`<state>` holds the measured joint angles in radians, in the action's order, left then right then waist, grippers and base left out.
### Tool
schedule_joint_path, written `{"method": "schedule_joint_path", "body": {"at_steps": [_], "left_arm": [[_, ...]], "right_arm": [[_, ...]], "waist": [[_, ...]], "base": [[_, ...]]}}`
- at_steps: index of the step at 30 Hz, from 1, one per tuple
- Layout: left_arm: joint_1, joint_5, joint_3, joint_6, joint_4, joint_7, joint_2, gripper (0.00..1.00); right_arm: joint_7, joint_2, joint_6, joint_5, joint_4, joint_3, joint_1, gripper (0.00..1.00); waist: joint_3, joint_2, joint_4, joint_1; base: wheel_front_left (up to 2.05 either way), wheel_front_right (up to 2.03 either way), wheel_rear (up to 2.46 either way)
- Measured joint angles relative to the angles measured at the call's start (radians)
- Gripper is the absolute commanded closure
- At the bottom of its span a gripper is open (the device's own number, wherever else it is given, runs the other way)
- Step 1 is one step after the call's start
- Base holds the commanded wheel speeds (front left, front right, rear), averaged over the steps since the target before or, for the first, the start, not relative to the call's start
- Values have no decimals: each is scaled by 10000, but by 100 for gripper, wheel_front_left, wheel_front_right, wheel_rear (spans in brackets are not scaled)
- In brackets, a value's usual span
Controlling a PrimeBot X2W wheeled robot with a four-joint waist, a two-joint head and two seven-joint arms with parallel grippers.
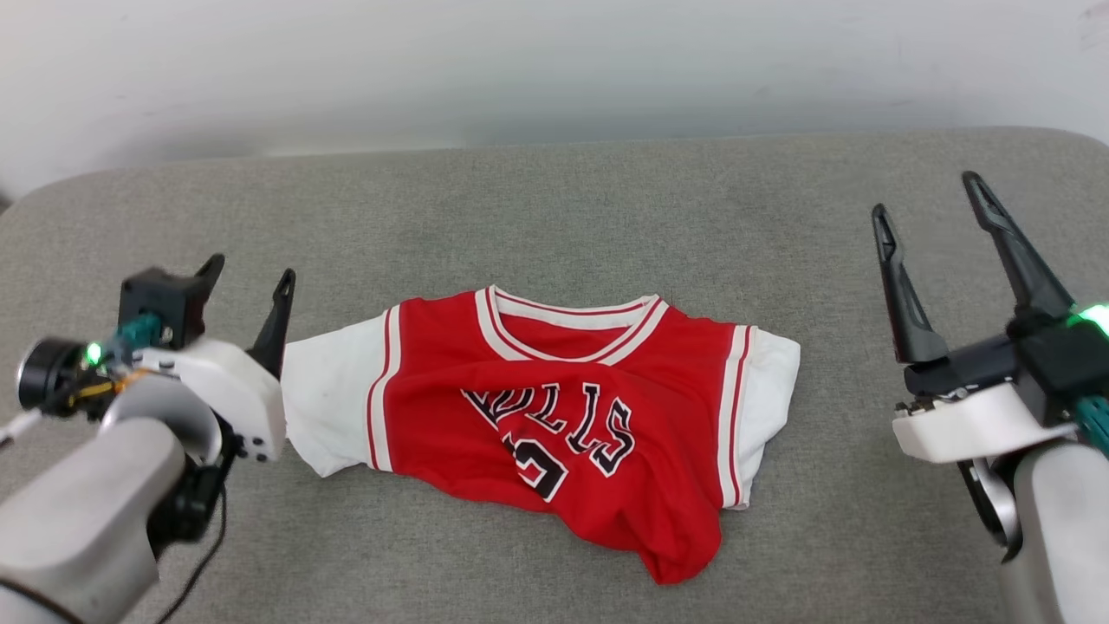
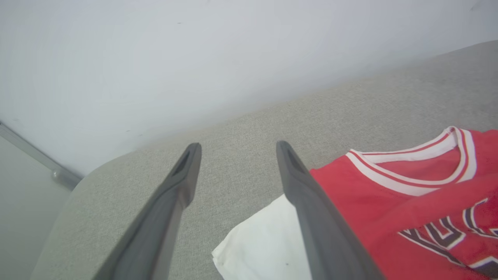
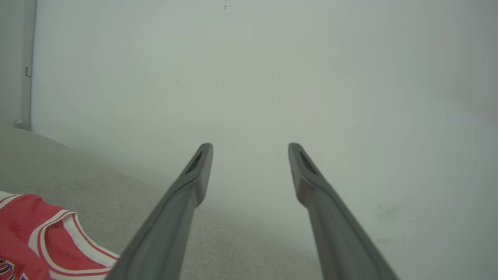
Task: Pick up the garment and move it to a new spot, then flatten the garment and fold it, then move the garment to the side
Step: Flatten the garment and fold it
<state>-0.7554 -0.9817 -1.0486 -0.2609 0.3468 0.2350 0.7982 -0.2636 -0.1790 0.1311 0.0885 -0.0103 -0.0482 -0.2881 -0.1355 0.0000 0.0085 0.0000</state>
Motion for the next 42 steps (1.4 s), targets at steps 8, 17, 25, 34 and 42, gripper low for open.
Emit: {"method": "schedule_joint_path", "body": {"at_steps": [8, 17, 25, 34, 42], "left_arm": [[2364, 1708, 2466, -2418, -2529, 255, -307, 0], [5286, 4337, 5114, -3032, -4560, 280, -1820, 0], [6872, 5894, 7054, -2429, -5225, 280, -3906, 0], [7194, 7154, 8113, -1062, -4987, 280, -5567, 0], [7369, 7881, 8909, -215, -4606, 280, -6324, 0]], "right_arm": [[2614, -2378, 0, -1467, 2268, -2661, -1873, 0], [7177, -4652, 2, -5409, 2679, -6232, -3818, 0], [9478, -5076, 2, -8332, 3381, -7678, -5368, 0], [9457, -4253, -8, -9043, 5131, -8807, -5741, 0], [7927, -4282, -2, -9283, 5413, -9758, -5824, 100]], "waist": [[104, 0, 173, 0], [-349, 0, 431, 0], [-1015, 0, 808, 0], [-1738, 0, 1335, 0], [-1560, 0, 1272, 0]], "base": [[0, 0, 0], [0, 0, 0], [0, 0, 0], [0, 0, 0], [0, 0, 0]]}}
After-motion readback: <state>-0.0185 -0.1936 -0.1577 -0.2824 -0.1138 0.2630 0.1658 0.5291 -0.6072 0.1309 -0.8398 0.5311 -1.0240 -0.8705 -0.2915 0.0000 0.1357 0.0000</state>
